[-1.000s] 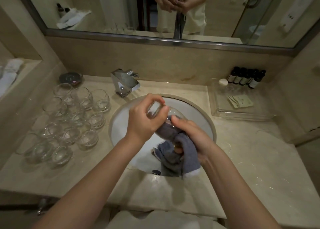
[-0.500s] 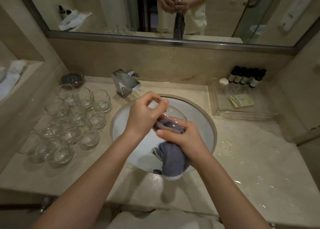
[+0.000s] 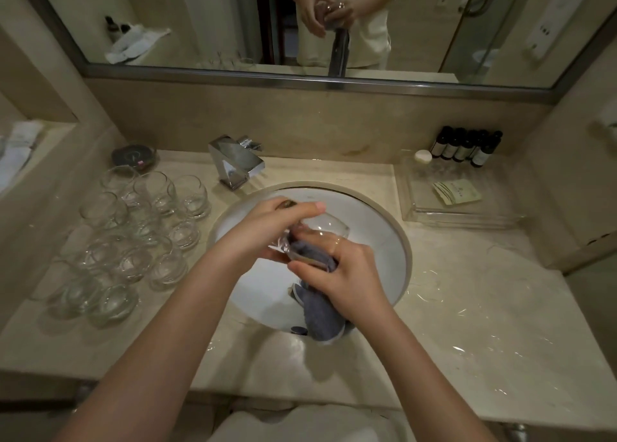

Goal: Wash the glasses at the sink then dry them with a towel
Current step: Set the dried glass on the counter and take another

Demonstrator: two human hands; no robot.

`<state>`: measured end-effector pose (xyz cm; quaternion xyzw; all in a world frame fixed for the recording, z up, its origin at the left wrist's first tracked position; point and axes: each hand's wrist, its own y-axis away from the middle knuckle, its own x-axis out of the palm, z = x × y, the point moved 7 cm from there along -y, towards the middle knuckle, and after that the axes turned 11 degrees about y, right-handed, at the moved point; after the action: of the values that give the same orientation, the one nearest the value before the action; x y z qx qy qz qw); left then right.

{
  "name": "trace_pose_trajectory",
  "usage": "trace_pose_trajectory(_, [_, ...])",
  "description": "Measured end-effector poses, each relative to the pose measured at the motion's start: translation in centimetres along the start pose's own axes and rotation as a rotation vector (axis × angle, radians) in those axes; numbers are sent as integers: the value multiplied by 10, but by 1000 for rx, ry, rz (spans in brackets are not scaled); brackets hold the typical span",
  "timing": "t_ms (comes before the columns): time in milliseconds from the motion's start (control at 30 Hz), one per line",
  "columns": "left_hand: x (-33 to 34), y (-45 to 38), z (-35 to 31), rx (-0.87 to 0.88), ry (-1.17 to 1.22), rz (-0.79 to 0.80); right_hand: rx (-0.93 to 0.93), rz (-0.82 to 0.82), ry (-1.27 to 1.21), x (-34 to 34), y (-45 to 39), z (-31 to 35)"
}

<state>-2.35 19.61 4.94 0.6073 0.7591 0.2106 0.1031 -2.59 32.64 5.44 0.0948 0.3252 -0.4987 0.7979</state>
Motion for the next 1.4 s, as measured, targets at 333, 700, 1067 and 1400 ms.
trace_pose_trajectory(333, [0,9,-8,577,-262,-67,528,361,-991,15,16,-5])
trace_pose_trajectory(700, [-11,12,17,-222,-260,612,297,652,-691,19,5,7])
trace_pose_trajectory(1067, [-83,27,34,-134,-209,416,237,596,-592,57,-12,46])
trace_pose_trajectory(1400, [-175,66,69,113,-17,-185,495,215,-826,101,-21,45])
